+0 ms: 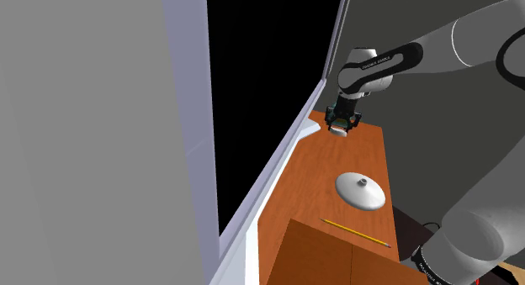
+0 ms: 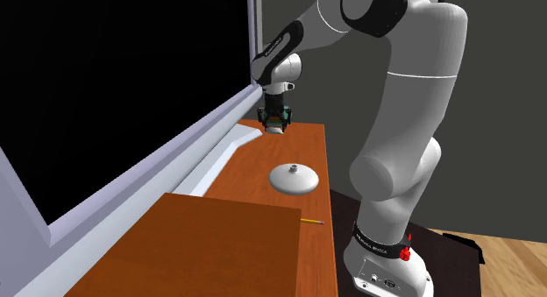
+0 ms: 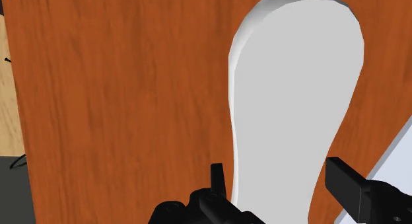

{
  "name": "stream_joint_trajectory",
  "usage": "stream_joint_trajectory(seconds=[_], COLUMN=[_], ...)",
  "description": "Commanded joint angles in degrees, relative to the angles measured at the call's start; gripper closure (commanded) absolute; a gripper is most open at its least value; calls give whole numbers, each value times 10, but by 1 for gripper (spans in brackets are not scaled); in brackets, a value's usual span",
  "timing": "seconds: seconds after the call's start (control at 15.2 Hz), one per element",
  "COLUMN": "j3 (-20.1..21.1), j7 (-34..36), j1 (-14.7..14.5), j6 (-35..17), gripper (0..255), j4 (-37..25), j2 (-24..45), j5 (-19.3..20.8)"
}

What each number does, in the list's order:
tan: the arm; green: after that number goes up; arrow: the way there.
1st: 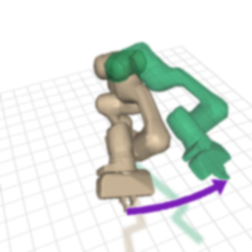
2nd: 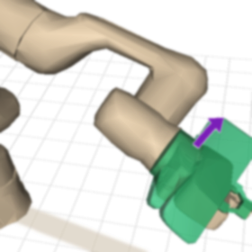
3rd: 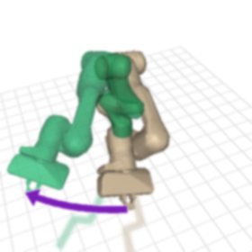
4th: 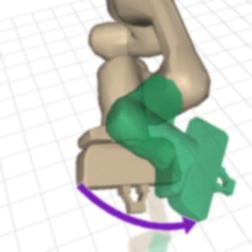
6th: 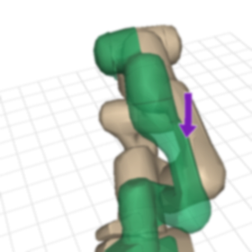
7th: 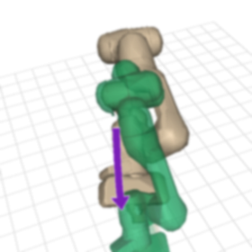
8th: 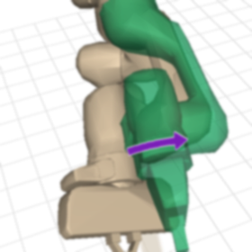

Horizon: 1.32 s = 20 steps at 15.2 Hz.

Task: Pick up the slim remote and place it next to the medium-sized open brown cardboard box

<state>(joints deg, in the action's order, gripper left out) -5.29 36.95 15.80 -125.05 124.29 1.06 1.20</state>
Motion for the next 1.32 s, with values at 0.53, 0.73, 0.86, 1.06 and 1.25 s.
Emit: stream_joint_trajectory(seconds=[0.53, 0.73, 0.86, 1.06, 1.25], j3=[0, 0, 0, 1, 1], j7=[0, 0, 0, 0, 0], j1=[0, 0, 0, 0, -1], j6=[76, 99, 114, 137, 159], gripper=[255, 255, 255, 255, 255], j4=[-46, -62, -73, -90, -109], j2=[-31, -38, -42, -47, -51], j5=[2, 3, 3, 3, 3])
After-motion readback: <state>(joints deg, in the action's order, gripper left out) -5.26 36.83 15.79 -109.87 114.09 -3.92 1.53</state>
